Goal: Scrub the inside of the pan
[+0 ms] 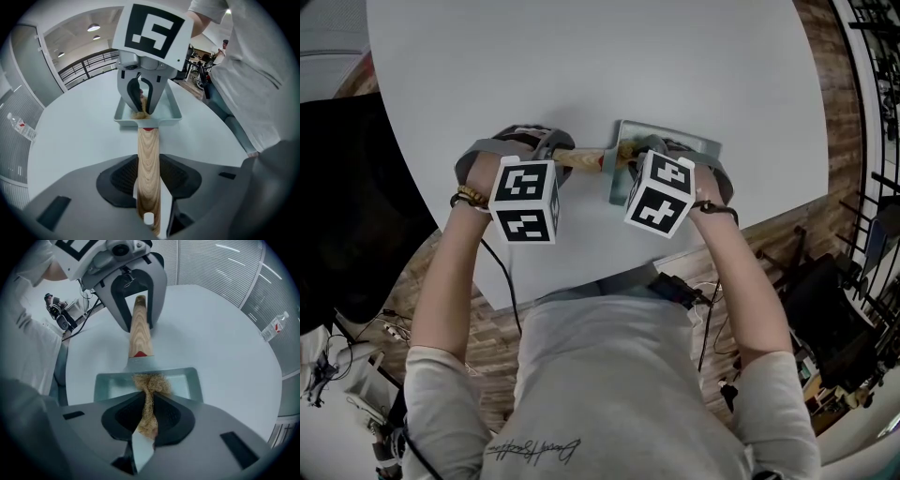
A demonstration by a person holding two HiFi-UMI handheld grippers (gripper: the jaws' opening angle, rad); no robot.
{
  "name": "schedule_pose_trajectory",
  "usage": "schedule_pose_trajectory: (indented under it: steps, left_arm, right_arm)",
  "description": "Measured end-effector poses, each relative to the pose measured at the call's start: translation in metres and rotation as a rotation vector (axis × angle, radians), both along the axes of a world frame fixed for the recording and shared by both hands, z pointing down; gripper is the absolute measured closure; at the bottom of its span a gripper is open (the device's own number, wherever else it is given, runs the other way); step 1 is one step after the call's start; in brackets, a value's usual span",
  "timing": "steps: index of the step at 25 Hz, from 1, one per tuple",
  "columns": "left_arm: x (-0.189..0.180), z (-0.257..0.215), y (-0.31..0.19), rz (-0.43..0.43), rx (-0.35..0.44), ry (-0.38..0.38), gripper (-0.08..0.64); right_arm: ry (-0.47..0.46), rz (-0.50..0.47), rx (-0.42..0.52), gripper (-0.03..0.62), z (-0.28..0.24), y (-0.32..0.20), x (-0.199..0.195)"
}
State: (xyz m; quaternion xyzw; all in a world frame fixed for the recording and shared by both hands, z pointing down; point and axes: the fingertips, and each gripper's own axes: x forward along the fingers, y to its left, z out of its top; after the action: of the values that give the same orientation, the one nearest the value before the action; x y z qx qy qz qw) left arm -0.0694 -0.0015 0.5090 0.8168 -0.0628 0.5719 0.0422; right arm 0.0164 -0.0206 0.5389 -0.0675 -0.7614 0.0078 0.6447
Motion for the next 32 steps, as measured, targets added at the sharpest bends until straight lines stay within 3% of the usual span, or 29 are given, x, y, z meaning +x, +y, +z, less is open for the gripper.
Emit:
schedule_pose_trajectory:
  steps: [7, 10, 13, 20, 27, 32]
  left_arm:
    - [-0.001, 0.004, -0.001, 0.003, 0.009, -0.024, 0.411]
    - [0.000, 0.007, -0.003, 0.002, 0.009, -0.032, 0.411]
    - [0.000, 0.005, -0.005, 0.003, 0.010, -0.038, 0.411]
    - [0.000, 0.005, -0.003, 0.037, 0.017, -0.063, 0.411]
    - [-0.003, 0.006, 0.000, 0.054, 0.004, -0.076, 0.411]
    - [-0.002, 0.011, 0.001, 0.044, -0.003, -0.065, 0.411]
  right_arm:
    - [0.069, -0.084, -0.151, 0.525, 0.003, 0.051, 0.010]
    - [0.093, -0.085, -0.251, 0.526, 0.003, 0.062, 0.013]
    - [0.091, -0.074, -0.283, 0.526, 0.000, 0.062, 0.012]
    - [0.006, -0.062, -0.103, 0.525, 0.001, 0.049, 0.014]
    - [-0.036, 0.028, 0.157, 0.523, 0.006, -0.034, 0.006]
    - [-0.008, -0.025, 0.195, 0.522, 0.012, -0.040, 0.007]
